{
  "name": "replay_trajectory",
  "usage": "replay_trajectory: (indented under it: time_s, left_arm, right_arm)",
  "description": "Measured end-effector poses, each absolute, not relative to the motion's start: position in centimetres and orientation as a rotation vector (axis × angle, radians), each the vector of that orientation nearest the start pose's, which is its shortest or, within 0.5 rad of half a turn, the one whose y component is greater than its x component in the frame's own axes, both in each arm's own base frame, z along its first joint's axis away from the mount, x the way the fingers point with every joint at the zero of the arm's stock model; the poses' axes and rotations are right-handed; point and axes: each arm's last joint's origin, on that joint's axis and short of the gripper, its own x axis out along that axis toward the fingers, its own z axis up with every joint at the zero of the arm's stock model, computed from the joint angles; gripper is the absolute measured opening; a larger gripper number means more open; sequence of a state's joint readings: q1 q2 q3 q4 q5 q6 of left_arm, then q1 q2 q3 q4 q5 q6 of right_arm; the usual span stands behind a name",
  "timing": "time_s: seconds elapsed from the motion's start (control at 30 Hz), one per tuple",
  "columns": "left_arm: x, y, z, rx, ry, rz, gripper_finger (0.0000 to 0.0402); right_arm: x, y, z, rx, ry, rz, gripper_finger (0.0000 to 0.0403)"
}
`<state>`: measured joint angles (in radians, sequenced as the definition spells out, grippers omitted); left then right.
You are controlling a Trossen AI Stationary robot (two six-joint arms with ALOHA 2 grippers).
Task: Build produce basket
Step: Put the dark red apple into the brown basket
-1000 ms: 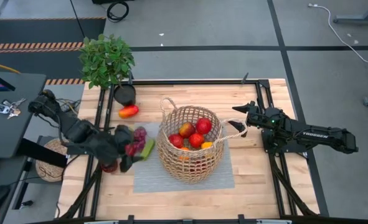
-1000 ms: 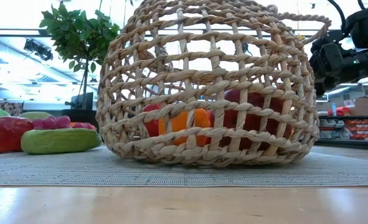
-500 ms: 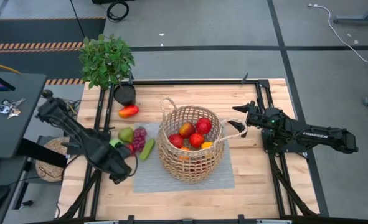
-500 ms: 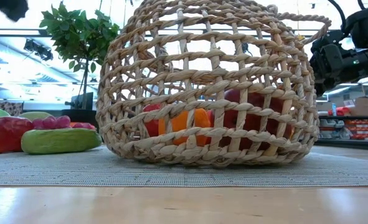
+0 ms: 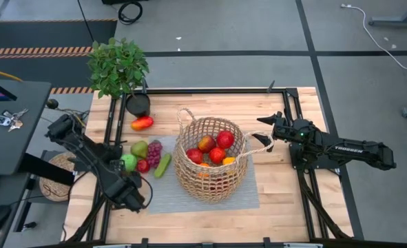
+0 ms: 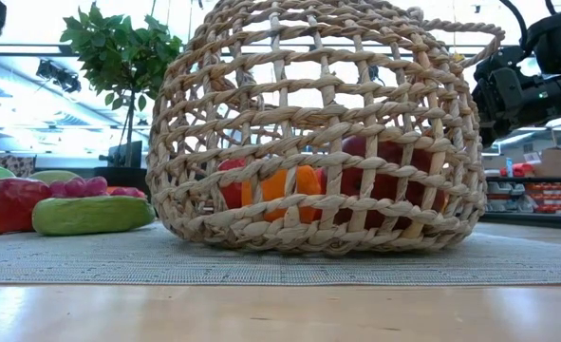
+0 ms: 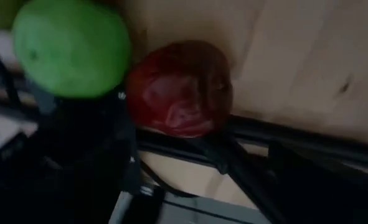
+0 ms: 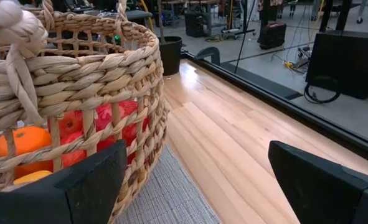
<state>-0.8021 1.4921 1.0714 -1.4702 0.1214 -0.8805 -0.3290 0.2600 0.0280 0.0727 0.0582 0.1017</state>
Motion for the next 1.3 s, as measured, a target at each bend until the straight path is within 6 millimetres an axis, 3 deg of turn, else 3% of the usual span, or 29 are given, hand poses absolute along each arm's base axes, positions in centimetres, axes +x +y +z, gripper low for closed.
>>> replay_trajectory:
  time_s: [0.43, 0.97, 1.3]
  left_arm:
    - [13.7, -17.3, 22.8, 0.425, 1.734, -0.088, 0.0387]
    - [12.1, -16.0, 18.0, 0.559, 1.767, -0.167, 0.0387]
    - [11.8, -15.7, 16.9, 0.567, 1.758, -0.167, 0.0387]
  right_arm:
    - [10.6, -3.8, 15.8, 0.122, 0.139, -0.394, 0.0394]
    - [10.6, -3.8, 15.8, 0.132, 0.136, -0.391, 0.0394]
    - [10.6, -3.8, 15.8, 0.13, 0.136, -0.391, 0.0394]
